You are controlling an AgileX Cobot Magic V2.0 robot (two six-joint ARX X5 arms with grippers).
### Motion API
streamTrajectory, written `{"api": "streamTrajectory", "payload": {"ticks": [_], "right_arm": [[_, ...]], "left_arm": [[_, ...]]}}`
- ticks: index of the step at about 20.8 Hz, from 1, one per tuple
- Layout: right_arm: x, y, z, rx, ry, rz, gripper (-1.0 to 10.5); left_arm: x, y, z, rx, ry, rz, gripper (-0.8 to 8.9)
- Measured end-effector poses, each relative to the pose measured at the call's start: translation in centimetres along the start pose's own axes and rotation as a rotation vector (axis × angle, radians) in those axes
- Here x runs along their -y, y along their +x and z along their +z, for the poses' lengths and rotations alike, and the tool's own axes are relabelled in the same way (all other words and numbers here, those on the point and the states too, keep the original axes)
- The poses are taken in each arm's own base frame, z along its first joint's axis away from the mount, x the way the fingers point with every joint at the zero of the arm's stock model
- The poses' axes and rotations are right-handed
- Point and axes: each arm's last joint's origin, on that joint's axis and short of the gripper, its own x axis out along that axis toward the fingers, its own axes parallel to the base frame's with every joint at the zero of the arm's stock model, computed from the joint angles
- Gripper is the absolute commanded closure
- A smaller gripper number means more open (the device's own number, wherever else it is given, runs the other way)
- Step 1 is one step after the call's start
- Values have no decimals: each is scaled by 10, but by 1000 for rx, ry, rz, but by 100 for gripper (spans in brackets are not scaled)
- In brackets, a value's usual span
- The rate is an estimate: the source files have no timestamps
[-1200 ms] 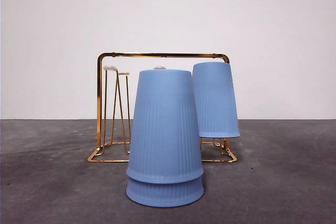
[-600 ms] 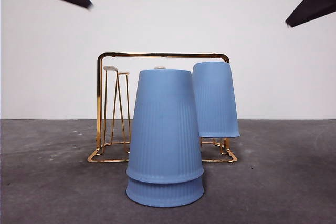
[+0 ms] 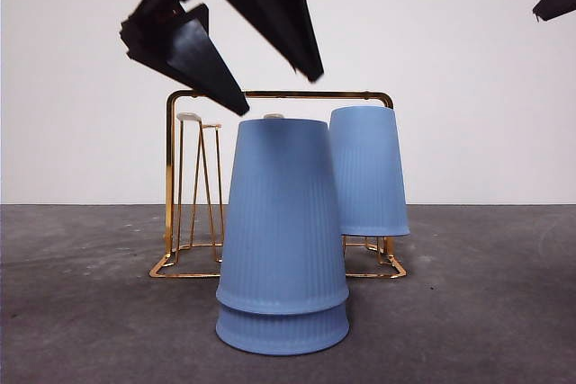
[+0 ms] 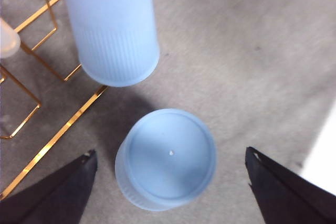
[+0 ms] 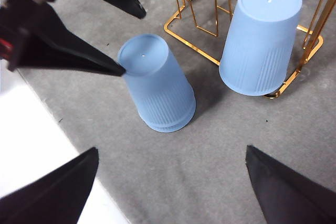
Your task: Pick the top cup and place it on cupholder, pick up the mid cup and place it on cupholder, last pick the bottom cup and place it on cupholder.
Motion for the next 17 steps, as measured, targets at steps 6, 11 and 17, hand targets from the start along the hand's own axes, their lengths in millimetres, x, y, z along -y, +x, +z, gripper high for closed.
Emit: {"api": "streamTrajectory", "payload": {"ticks": [6, 11, 17], "right_arm": [[0, -1, -1, 0, 6, 0, 501], [0, -1, -1, -1, 8, 0, 501], [0, -1, -1, -1, 8, 0, 501]], "left_arm": [[1, 18, 0, -25, 22, 9, 341], [0, 24, -1, -44, 34, 31, 346], [0, 24, -1, -49, 47, 35, 384]]}}
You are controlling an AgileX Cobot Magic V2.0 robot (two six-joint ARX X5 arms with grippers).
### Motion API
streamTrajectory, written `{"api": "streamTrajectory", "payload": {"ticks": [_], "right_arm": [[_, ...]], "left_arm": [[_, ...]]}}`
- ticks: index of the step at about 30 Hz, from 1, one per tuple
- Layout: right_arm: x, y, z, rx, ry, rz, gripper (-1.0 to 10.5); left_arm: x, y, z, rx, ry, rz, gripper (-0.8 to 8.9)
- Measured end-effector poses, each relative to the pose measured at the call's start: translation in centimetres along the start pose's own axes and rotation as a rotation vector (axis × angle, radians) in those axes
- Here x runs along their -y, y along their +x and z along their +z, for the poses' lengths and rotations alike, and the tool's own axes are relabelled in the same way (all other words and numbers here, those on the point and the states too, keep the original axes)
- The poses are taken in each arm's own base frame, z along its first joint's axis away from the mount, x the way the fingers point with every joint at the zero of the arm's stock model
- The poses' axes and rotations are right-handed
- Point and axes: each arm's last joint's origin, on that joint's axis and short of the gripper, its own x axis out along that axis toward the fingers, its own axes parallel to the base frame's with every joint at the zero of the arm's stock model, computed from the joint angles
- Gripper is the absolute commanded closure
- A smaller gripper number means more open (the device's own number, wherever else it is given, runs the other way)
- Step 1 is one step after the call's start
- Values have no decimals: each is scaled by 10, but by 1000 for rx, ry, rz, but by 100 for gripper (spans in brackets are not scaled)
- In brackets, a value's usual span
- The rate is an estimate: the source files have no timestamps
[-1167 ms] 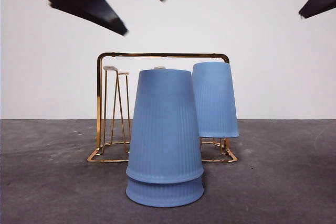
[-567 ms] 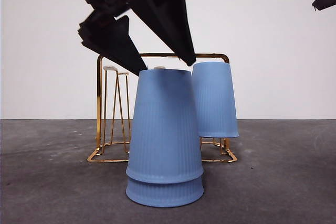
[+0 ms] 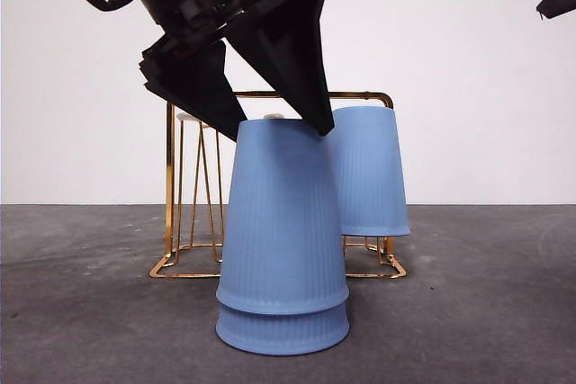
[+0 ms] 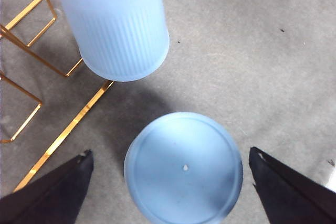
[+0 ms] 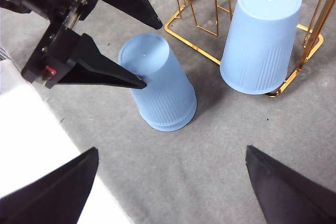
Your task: Pick the top cup and place it on cupholder, pick up the mid cup and place it on cupholder, last pick the bottom cup and place it on cupholder.
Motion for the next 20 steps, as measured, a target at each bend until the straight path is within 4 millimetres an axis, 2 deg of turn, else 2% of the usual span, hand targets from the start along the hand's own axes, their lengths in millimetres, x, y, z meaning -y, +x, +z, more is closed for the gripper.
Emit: {"api": "streamTrajectory", "payload": {"ticks": [10, 17, 20], "right_arm": [[0, 0, 0, 0, 0, 0, 501], [-1, -4, 0, 21, -7, 0, 501], [-2, -5, 0, 32, -10, 0, 501]], "left_arm": [[0, 0, -1, -10, 2, -4, 392], [1, 0, -2, -22, 1, -16, 549], [1, 0, -1, -19, 4, -18, 580]]}}
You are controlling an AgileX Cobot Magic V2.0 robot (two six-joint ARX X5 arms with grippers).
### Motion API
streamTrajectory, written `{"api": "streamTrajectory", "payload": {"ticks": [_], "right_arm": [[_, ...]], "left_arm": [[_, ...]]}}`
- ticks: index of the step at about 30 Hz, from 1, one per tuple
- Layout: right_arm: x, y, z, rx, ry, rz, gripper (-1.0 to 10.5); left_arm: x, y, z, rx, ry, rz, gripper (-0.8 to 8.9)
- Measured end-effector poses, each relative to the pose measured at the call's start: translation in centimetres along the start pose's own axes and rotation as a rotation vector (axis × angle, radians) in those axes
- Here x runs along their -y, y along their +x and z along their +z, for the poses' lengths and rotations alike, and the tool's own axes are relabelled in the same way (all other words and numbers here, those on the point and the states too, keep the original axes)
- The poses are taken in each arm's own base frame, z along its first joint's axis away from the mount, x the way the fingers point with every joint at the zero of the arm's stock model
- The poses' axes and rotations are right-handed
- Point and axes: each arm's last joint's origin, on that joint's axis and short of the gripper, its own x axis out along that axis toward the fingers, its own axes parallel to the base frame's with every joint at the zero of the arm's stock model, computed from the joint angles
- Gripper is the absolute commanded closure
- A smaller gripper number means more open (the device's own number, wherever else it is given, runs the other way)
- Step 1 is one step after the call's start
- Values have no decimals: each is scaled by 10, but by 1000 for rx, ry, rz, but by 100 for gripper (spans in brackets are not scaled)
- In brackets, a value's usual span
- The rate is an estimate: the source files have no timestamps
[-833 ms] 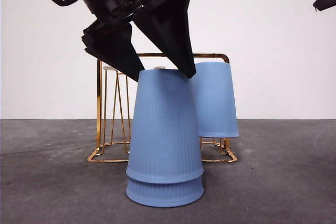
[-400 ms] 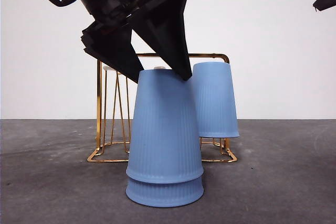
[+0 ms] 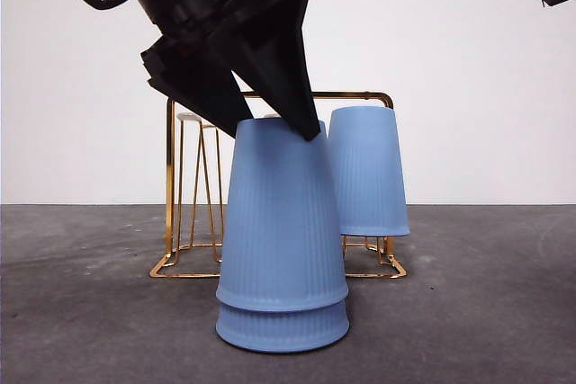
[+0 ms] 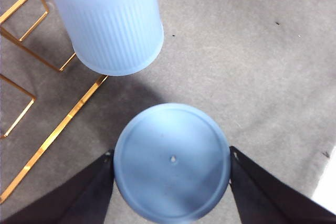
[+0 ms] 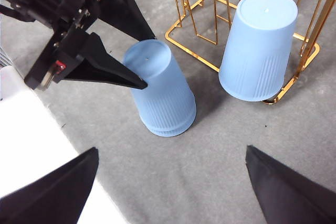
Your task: Pick the top cup and place it on cupholder, pick up the mid cup and place it on cupholder, last pick the bottom cup and place it on cupholder.
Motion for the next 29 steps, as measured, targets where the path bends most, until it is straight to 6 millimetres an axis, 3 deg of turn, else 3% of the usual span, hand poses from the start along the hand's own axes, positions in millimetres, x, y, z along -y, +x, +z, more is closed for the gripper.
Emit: {"api": "streamTrajectory", "payload": {"ticks": [8, 16, 25, 29], "right_arm": [[0, 0, 0, 0, 0, 0, 501], [0, 0, 0, 0, 0, 0, 501], [0, 0, 0, 0, 0, 0, 501], [0, 0, 0, 0, 0, 0, 501]], "left_arm": [[0, -3, 1, 1, 4, -2, 580], [3, -35, 4, 98, -6, -9, 580], [6, -116, -3, 354, -53, 38, 579], [2, -136, -10, 409, -87, 151, 578]]}}
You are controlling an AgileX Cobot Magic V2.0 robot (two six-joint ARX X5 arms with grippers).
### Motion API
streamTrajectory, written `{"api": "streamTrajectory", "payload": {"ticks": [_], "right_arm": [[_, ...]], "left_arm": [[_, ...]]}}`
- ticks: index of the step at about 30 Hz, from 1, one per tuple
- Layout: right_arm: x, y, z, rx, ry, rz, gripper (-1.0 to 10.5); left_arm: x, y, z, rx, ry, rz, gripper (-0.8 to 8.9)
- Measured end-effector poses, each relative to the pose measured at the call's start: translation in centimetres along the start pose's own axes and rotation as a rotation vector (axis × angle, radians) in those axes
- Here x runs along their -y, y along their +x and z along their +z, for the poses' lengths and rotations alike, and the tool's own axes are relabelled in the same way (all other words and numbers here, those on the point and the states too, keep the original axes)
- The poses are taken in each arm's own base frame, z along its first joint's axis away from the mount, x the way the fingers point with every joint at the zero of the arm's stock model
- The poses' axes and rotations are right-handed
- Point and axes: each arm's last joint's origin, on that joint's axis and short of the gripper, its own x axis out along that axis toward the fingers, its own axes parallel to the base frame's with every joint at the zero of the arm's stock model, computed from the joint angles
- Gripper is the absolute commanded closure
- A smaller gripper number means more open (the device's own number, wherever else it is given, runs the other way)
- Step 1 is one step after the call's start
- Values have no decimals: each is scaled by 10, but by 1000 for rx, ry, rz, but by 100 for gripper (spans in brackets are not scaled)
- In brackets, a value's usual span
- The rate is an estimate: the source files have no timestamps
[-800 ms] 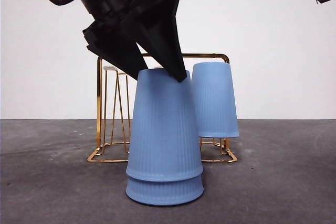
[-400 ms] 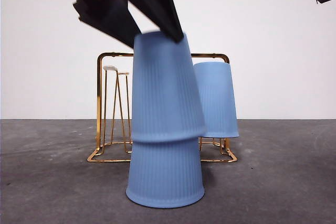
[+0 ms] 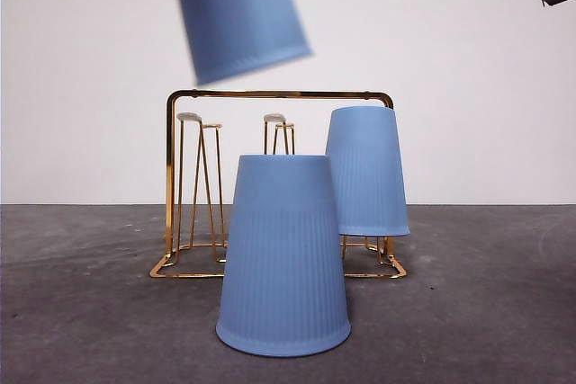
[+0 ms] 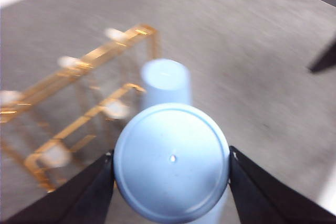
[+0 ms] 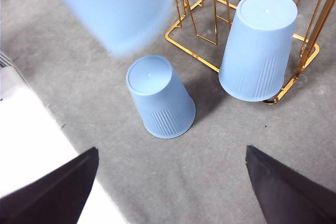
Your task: Pick the top cup and place it on cupholder, pick up the mid cup and place it on cupholder, last pick the bottom cup and place it on cupholder.
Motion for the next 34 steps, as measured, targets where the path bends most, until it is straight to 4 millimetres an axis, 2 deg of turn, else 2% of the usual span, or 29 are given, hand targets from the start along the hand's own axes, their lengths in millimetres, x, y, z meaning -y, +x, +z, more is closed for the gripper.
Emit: {"api": "streamTrajectory", "payload": {"ticks": [5, 10, 19, 24, 34], "right_arm": [[0, 0, 1, 12, -4, 1, 501], [0, 0, 2, 15, -5, 1, 501], [0, 0, 2, 15, -5, 1, 501], [0, 0, 2, 15, -5, 1, 501], [0, 0, 2, 15, -5, 1, 501]], "left_arm": [[-11, -15, 2, 54, -23, 167, 578], [-23, -11, 4, 56, -49, 251, 578], [-42, 29, 4, -10, -82, 303, 578], [-53, 61, -6, -117, -94, 323, 578], [-67, 106, -27, -277, -123, 277, 567]]}}
